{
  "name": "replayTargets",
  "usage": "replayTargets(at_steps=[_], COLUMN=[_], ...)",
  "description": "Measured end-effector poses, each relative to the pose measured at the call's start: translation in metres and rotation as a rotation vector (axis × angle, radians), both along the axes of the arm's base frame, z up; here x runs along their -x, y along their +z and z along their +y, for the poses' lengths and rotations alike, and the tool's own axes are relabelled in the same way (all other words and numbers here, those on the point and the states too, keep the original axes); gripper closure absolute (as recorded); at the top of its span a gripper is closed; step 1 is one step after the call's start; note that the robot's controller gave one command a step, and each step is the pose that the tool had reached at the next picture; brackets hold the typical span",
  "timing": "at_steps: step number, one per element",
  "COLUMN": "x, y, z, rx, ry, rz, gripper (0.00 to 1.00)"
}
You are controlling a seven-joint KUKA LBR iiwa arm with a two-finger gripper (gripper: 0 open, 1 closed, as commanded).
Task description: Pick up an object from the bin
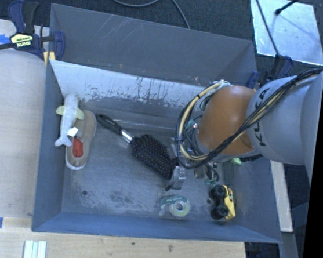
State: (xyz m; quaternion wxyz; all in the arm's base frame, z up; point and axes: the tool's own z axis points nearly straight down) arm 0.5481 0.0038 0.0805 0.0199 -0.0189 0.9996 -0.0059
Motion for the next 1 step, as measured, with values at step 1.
replayTargets(at_steps=[1], x=[0.0001], y=[-0.0001], z=[0.0001], rx=[0.0], ry=[0.001], rz=[0.0], gripper=[1.0])
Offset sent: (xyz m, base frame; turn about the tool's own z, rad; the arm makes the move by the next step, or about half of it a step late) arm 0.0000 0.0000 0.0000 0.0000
